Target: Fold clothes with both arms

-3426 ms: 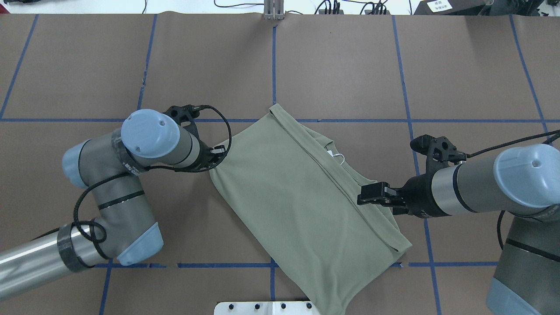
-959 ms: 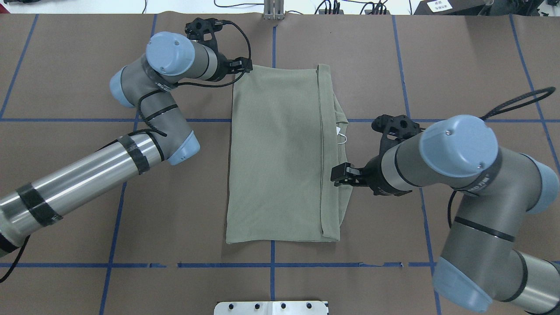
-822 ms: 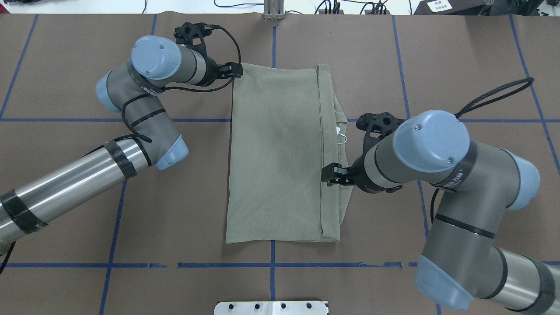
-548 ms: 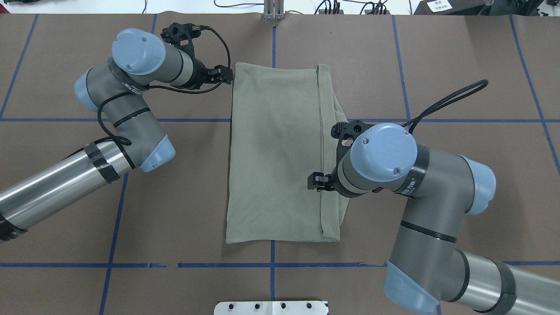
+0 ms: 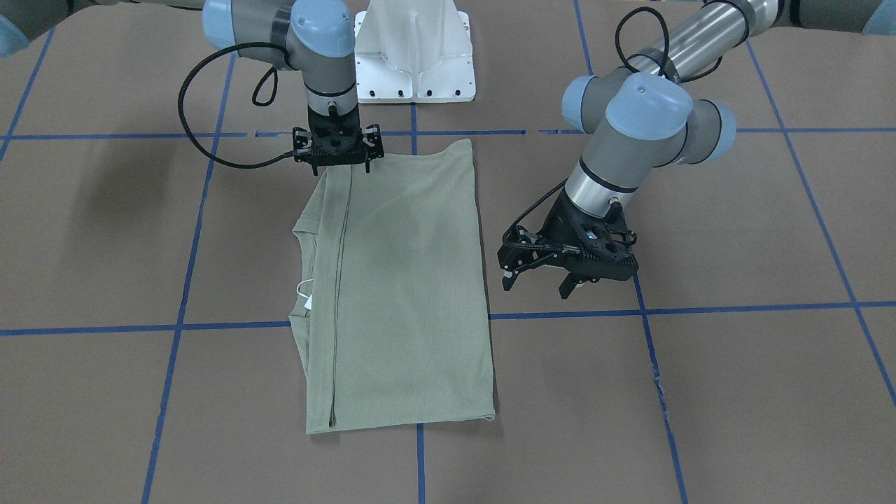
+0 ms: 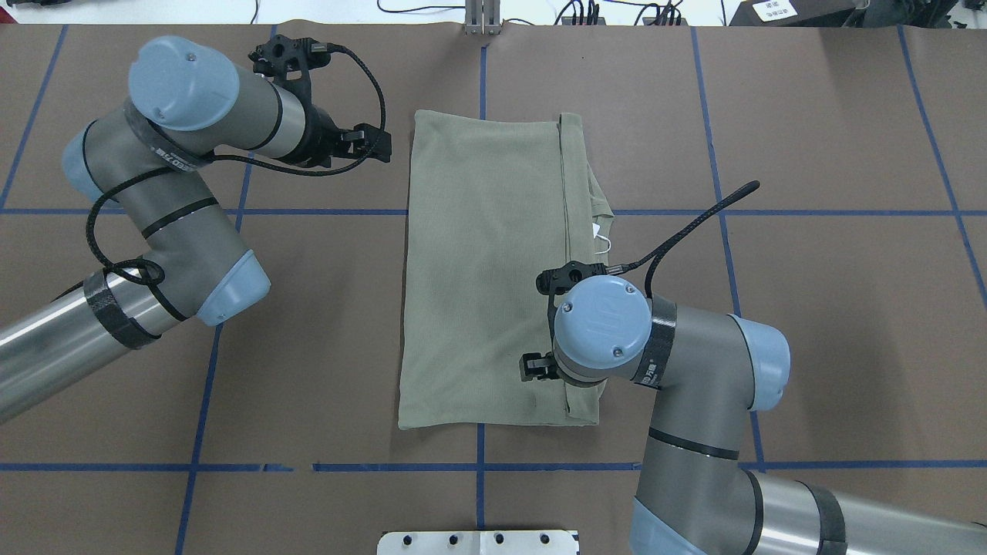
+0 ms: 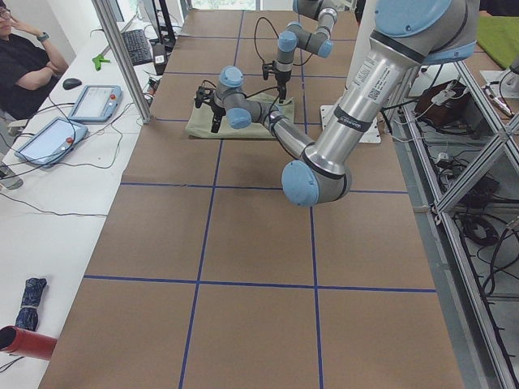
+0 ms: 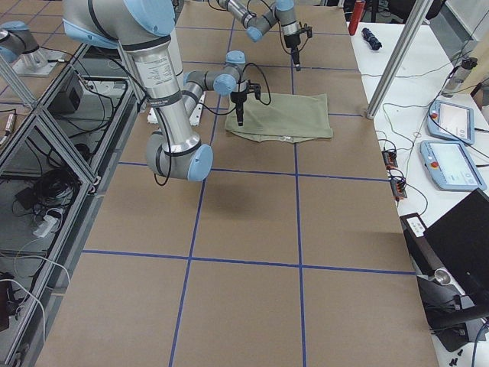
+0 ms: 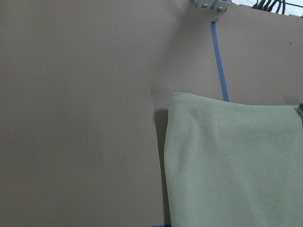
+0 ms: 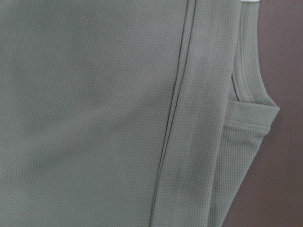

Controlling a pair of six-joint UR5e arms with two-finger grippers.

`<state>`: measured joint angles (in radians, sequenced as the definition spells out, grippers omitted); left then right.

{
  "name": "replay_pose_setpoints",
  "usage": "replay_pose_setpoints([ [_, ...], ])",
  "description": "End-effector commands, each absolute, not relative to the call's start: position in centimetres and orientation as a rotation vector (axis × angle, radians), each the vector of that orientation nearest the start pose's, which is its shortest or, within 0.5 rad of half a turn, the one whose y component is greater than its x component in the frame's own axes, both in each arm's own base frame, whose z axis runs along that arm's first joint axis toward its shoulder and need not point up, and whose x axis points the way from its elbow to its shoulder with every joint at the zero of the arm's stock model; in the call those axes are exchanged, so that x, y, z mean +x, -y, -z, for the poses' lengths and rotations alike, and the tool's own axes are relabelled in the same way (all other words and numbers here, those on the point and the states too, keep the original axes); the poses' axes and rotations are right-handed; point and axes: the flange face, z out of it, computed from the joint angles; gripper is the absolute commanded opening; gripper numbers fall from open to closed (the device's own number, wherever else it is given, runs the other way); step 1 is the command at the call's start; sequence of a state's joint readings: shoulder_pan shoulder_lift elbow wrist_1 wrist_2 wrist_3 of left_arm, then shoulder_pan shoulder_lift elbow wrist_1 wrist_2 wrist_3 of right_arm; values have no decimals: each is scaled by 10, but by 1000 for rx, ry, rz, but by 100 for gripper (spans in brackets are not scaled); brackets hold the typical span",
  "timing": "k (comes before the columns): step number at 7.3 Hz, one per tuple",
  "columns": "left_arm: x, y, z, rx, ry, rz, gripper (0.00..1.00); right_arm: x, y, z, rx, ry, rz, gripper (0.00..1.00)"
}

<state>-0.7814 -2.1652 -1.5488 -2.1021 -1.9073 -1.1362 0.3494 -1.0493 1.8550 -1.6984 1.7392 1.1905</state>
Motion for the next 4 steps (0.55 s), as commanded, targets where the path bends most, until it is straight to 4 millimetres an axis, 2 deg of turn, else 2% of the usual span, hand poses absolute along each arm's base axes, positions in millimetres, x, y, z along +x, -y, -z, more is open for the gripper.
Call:
replay_pose_setpoints([
  [1,423,560,-255,376,-1069,121,100,-557,306,-272,72,669,120,100],
  [4,424,559,-255,375,-1076,122,100,-559,299,-278,37,612,128,100],
])
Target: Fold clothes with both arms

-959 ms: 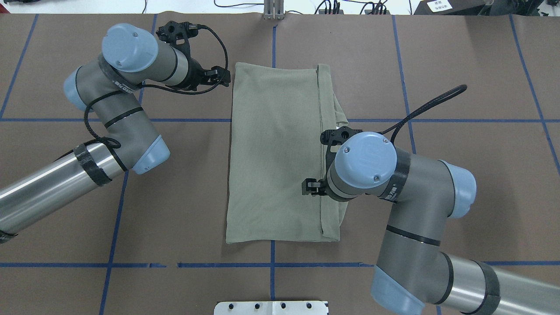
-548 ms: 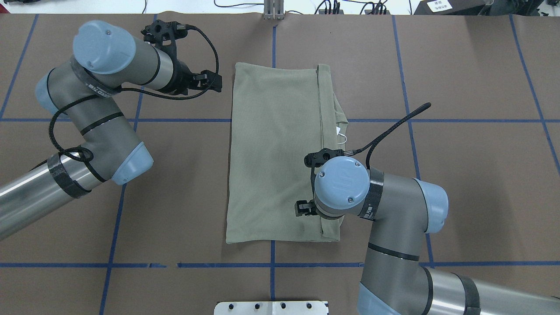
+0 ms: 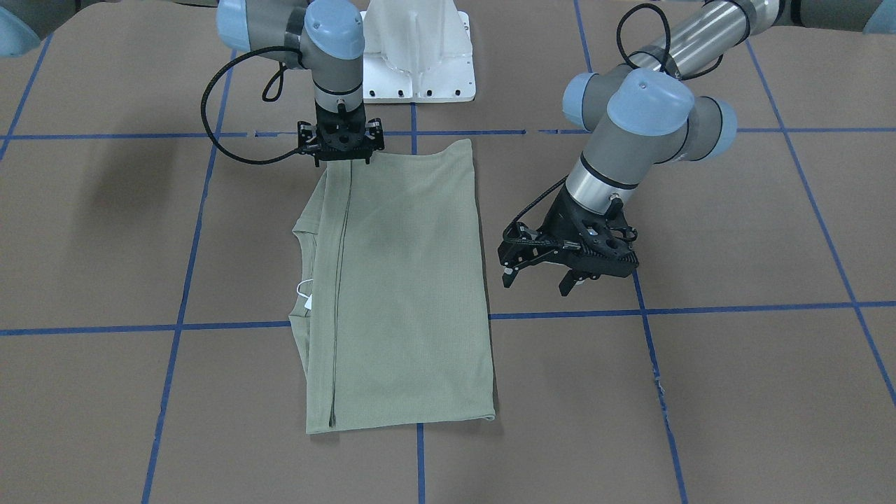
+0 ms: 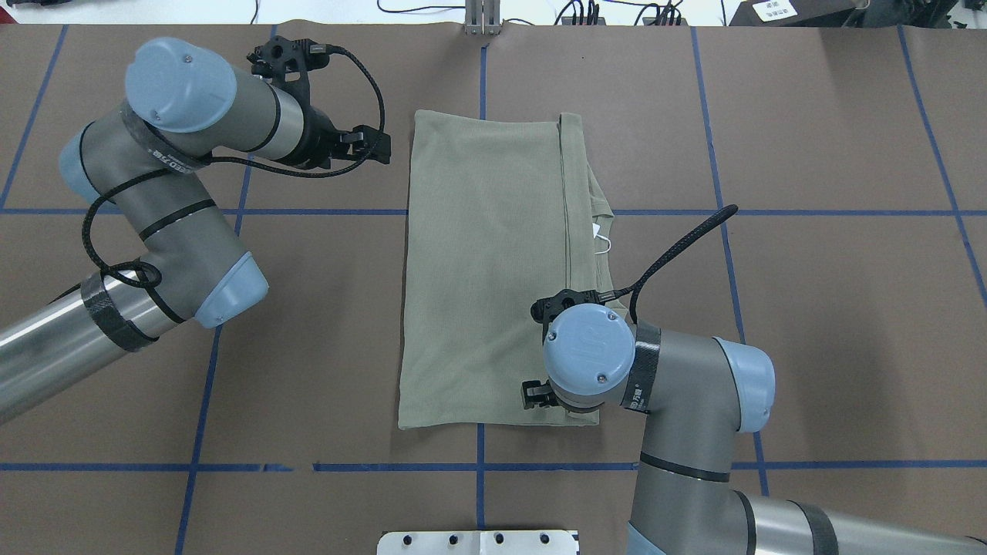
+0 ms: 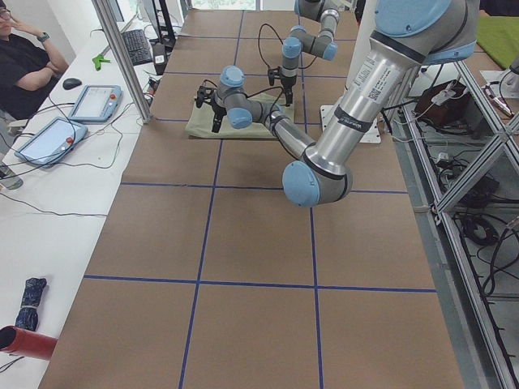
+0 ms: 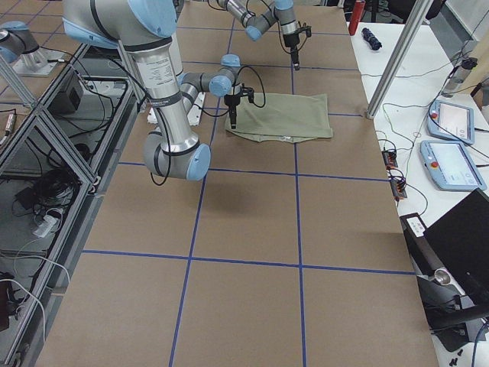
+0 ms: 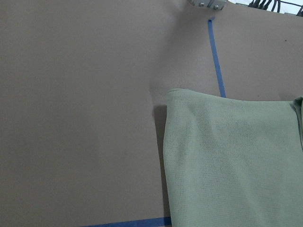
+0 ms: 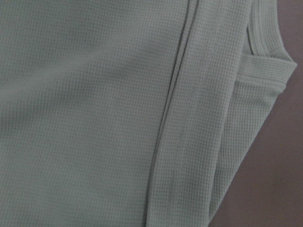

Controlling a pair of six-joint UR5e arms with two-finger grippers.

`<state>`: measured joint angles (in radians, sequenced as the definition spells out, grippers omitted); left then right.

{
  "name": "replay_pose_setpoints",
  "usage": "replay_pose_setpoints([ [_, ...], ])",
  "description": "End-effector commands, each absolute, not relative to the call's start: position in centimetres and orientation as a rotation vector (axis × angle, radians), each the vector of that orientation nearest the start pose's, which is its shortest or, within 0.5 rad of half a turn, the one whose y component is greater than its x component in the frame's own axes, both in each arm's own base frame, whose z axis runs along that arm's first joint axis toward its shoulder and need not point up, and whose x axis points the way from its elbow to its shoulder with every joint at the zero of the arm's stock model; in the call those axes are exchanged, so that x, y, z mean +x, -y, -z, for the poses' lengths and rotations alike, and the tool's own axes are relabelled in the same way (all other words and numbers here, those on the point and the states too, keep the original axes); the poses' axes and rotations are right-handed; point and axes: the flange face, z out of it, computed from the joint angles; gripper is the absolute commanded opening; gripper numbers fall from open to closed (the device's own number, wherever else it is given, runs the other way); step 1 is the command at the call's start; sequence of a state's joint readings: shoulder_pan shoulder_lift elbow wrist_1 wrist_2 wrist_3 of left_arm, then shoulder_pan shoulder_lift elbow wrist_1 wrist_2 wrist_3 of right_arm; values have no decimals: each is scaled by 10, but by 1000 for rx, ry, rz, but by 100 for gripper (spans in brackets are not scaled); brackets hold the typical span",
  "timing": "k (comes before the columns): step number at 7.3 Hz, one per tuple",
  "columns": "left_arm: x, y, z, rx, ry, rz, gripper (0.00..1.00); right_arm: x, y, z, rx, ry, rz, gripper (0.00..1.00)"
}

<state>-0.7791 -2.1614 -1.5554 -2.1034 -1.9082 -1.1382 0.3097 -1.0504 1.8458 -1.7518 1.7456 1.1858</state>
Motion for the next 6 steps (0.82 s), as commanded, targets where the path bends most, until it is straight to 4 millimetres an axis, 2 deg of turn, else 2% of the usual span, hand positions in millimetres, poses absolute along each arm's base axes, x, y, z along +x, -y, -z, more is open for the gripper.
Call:
replay_pose_setpoints([
  [1,425,558,-255,374,-1076,122,100,-560,297,-282,27,592,130,100],
  [5,425,558,-254,374,-1078,123,100,-558,295,-295,6,539,127,100],
  [6,425,557,-254,373,-1080,124,100,-553,299,-297,3,522,118,100],
])
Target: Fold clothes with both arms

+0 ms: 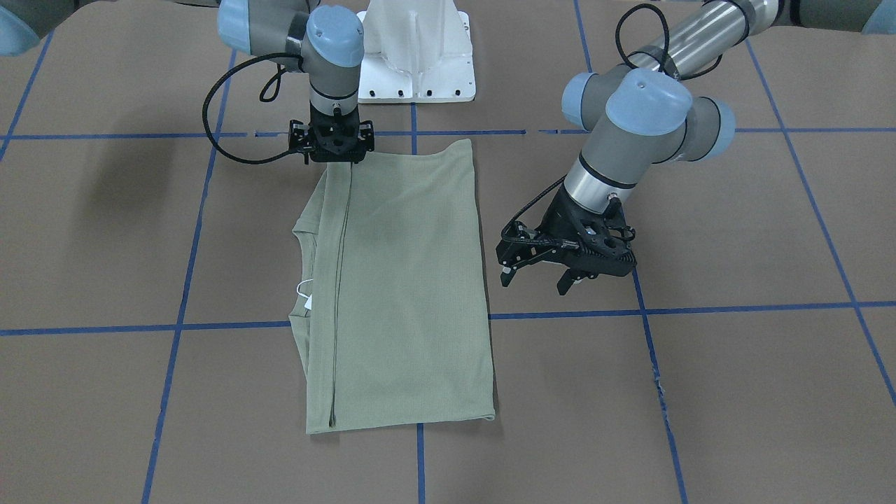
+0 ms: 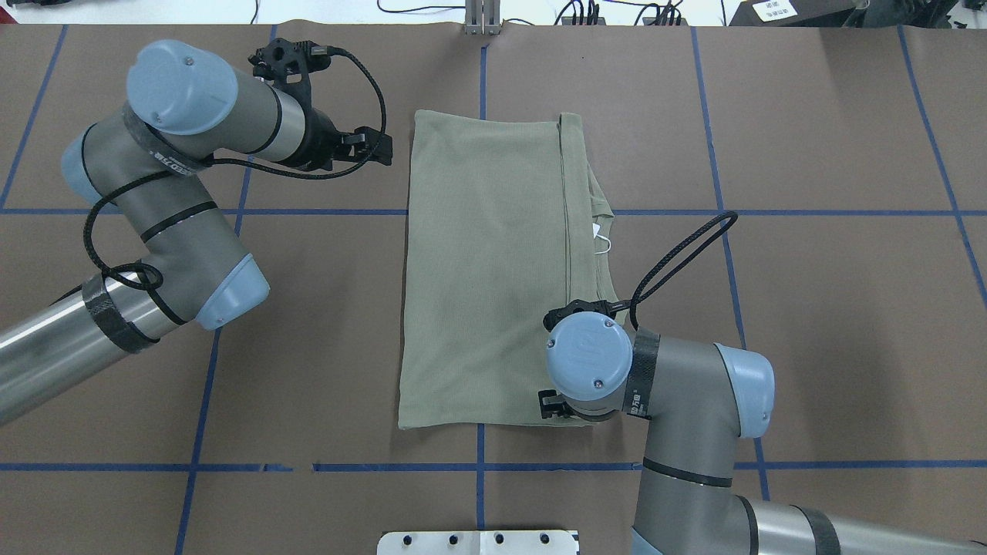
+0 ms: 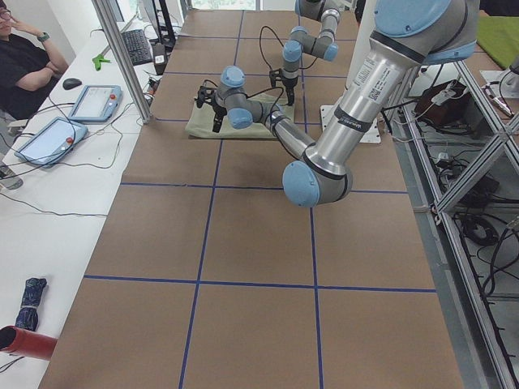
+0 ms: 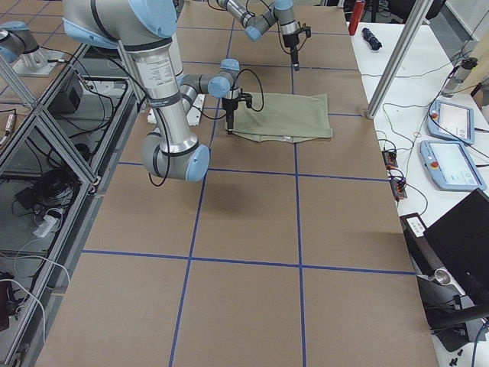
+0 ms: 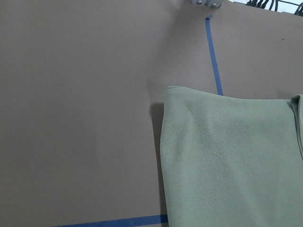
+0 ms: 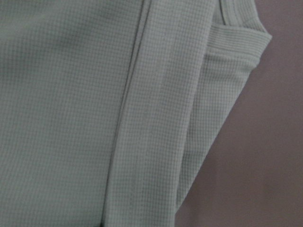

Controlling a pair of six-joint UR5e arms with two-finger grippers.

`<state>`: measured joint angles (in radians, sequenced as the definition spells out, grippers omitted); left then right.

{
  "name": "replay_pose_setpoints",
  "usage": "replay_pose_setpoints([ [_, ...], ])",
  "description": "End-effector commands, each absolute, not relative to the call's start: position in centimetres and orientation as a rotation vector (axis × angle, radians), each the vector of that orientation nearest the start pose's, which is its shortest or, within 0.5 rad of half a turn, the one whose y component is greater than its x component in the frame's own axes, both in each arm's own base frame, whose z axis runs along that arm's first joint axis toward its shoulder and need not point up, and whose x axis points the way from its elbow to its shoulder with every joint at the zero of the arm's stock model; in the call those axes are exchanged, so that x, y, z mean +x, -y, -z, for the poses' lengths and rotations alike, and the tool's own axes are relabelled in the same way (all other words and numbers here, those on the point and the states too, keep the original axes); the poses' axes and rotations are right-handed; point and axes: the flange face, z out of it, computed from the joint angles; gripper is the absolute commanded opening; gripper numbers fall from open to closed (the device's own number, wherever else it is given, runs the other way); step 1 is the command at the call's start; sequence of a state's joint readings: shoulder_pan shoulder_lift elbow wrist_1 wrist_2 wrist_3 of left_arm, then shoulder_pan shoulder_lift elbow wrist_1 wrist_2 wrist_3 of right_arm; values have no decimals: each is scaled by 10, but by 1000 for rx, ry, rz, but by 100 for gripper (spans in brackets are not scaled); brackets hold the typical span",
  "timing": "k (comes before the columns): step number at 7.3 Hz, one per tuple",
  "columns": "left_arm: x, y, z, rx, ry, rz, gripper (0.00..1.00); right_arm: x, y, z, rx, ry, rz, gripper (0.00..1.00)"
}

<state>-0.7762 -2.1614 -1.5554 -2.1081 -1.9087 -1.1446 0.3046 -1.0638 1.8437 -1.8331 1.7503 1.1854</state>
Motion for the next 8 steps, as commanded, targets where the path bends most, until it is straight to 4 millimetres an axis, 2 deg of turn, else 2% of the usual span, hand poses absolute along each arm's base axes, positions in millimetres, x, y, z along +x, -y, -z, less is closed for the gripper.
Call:
replay_pose_setpoints([
  [1,425,558,-250,374,-1084,125,100,-546,302,-304,-2,505,109,100],
  [2,426,557,-250,373,-1084,124,100,-534,304,-311,-1,500,99,100],
  [3,426,557,-250,373,-1084,124,100,-522,301,-332,-6,471,94,100],
  [5,424,557,-247,376,-1086,124,100,-505,302,-349,-7,451,82,100],
  [6,424,556,-246,375,-1089,121,100,-499,307,-341,2,467,72,100],
  [7,424,555,-247,361,-1095,112,100,-493,311,-325,12,503,66,100],
  [8,425,554,-247,359,-1096,110,100,-498,326,-295,53,543,82,100],
])
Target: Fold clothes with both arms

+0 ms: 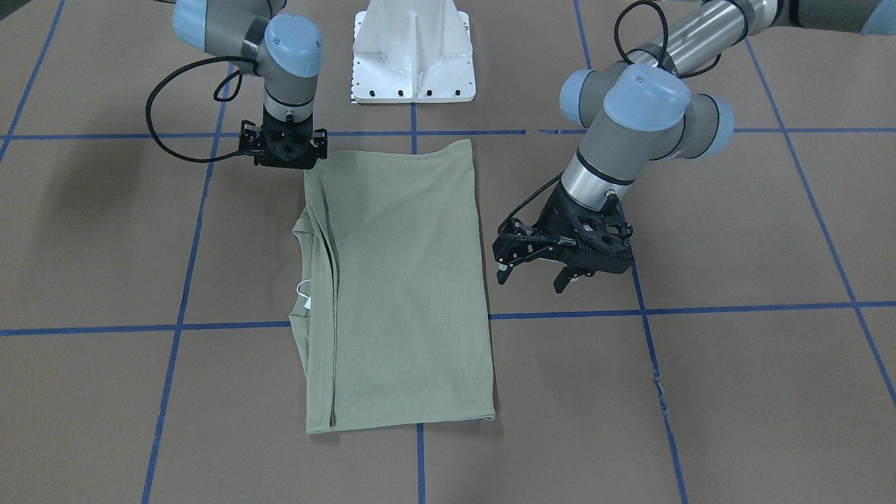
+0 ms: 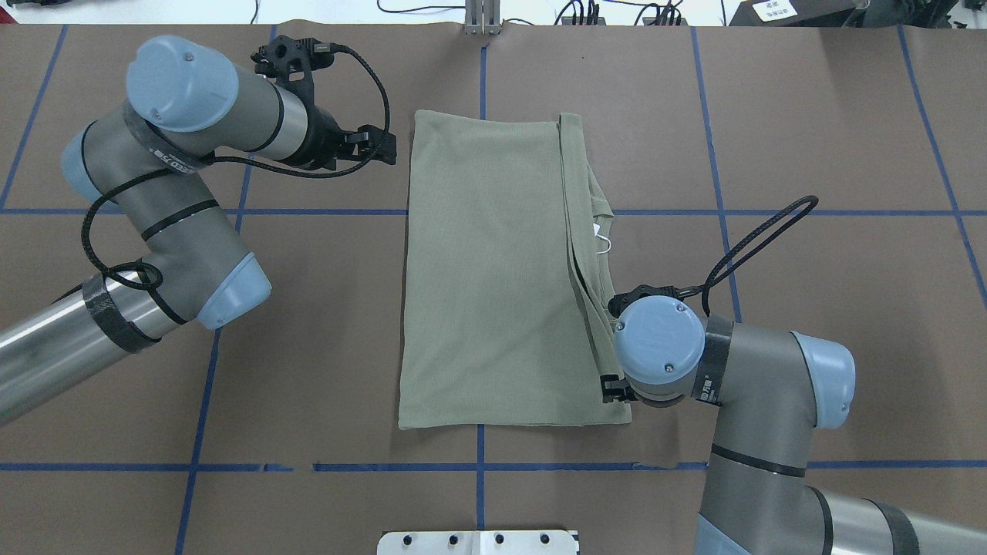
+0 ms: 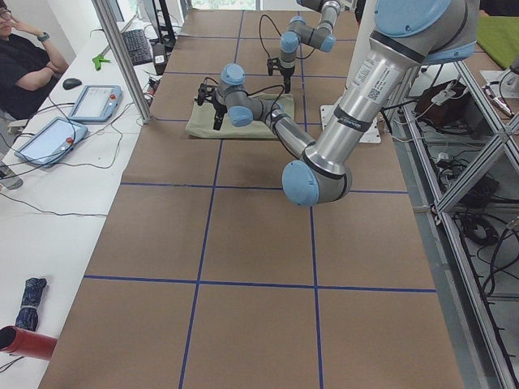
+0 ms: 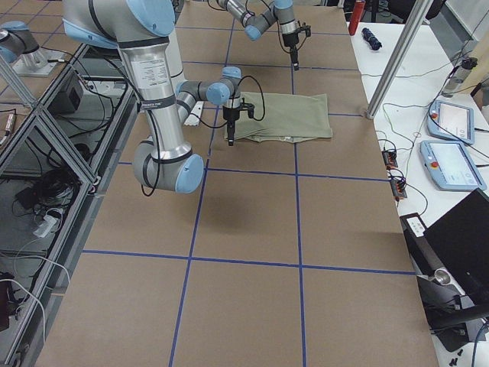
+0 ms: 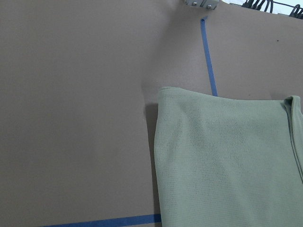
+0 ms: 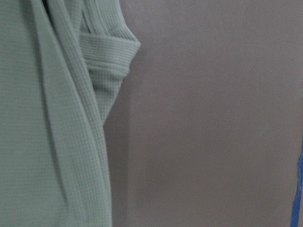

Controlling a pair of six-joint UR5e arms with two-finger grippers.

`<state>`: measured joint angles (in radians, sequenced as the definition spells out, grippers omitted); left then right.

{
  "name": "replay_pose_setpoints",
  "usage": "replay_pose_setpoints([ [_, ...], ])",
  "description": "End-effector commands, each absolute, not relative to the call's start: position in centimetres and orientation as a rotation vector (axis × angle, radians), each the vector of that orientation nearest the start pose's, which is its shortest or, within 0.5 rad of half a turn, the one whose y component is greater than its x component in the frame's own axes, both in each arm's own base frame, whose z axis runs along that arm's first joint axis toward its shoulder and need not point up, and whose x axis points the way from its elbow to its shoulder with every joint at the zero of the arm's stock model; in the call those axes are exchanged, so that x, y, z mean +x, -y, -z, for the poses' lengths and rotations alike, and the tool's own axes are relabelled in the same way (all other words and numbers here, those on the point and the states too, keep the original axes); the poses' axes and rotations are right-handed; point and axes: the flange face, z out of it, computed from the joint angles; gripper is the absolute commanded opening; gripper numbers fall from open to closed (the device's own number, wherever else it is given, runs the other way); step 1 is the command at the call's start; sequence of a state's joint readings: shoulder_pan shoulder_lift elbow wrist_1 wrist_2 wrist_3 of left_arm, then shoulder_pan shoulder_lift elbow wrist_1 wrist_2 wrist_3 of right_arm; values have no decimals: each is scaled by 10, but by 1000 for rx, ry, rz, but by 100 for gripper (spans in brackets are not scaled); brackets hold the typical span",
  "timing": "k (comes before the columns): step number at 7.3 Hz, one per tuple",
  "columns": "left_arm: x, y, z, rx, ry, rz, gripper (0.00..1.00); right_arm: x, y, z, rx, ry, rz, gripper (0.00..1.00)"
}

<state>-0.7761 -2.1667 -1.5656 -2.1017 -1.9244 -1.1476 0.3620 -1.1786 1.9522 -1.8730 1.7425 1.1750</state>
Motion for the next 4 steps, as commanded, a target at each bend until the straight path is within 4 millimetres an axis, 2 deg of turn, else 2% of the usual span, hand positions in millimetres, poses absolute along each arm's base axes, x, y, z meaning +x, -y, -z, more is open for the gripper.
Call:
replay_pose_setpoints([
  [1,425,554,-247,358,-1096,108,100,-502,349,-279,88,556,110,100],
  [2,425,554,-246,359,-1097,107,100,-513,380,-267,111,549,125,100],
  [3,425,554,-247,361,-1098,106,100,-524,411,-267,131,542,133,100],
  [4,425,554,-248,362,-1098,104,100,-535,431,-286,147,554,120,100],
])
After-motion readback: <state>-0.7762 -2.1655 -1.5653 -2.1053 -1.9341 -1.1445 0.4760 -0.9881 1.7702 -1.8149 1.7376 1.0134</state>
